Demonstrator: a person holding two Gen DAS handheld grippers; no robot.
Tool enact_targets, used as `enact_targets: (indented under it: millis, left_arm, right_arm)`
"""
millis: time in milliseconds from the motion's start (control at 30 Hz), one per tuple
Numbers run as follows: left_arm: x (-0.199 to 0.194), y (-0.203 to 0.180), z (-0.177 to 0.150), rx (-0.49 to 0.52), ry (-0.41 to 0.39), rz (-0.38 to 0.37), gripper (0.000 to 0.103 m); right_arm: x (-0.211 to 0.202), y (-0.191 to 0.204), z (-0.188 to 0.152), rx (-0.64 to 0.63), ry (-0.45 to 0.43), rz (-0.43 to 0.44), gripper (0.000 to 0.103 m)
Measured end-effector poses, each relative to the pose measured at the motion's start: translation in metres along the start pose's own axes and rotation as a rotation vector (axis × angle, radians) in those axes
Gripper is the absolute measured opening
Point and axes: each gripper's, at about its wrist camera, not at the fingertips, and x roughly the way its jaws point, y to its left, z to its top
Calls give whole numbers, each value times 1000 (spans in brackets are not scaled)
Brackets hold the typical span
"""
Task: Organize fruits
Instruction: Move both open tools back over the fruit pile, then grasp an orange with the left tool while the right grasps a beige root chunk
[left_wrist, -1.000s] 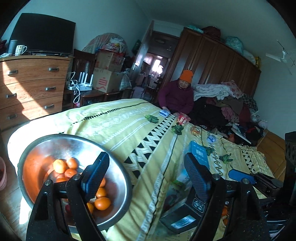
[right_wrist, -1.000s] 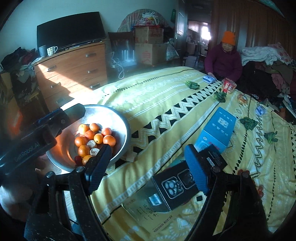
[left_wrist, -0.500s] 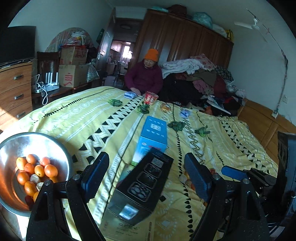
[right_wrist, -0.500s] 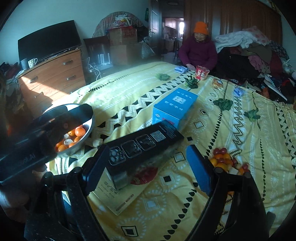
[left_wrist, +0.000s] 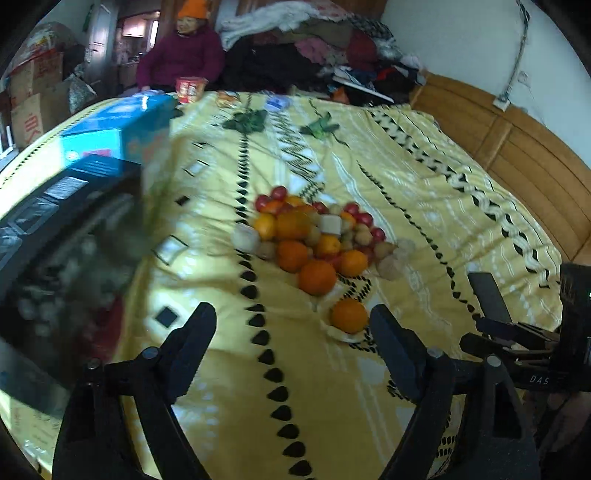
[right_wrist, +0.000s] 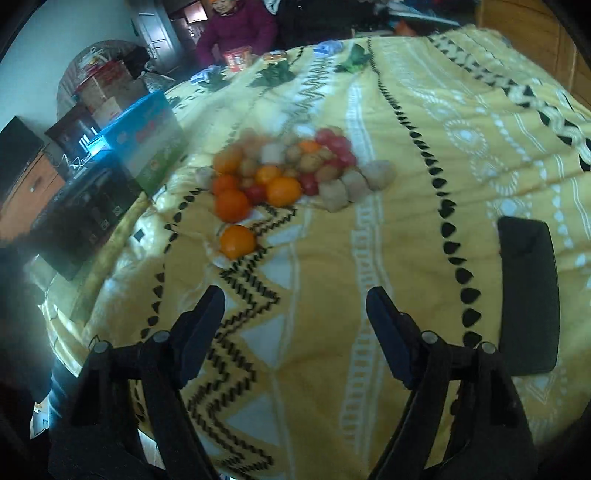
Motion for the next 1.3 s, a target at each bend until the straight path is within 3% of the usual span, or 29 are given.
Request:
enact_targets:
  millis: [133, 200, 300, 533, 600, 700, 800, 900, 967, 1100, 1133, 1300]
  left_arm:
    - [35, -26, 0, 42, 49, -39, 68]
    - [40, -30, 4, 47, 42, -31, 68]
    - [41, -23, 7, 37, 33, -8, 68]
    - [44, 2, -3, -12, 56, 30, 68]
    - [47, 5, -5, -15, 60, 31, 68]
    - [48, 9, -7, -32, 58, 21, 68]
    - [50, 9, -10, -41, 61, 14, 68]
    - [52, 6, -12, -33, 68, 6, 68]
    - [53, 6, -14, -34, 73, 2, 68]
    - [53, 7, -14, -43, 68, -6, 68]
    - [54, 8, -14, -44, 67, -8, 68]
    - [56, 3, -18, -32, 75, -23, 68]
  right_arm:
    - [8, -13, 8, 5, 1, 39, 61]
    - [20, -19, 19, -2, 4, 58, 43]
    - [42, -22, 35, -21, 6, 83, 37]
    - [94, -22, 62, -68, 30, 8, 37]
    - [95, -10, 63, -96, 47, 78, 37]
    - [74, 0, 62, -110, 1, 177, 37]
    - [71, -25, 59, -43, -27, 32, 38]
    - [86, -33, 59, -25, -7, 16, 38]
    - [92, -16, 60, -100, -13, 50, 39]
    - [82, 8, 56, -194, 22, 271, 39]
    - [78, 9, 53, -207, 19, 276, 39]
    - [84, -14, 49, -142, 29, 127, 39]
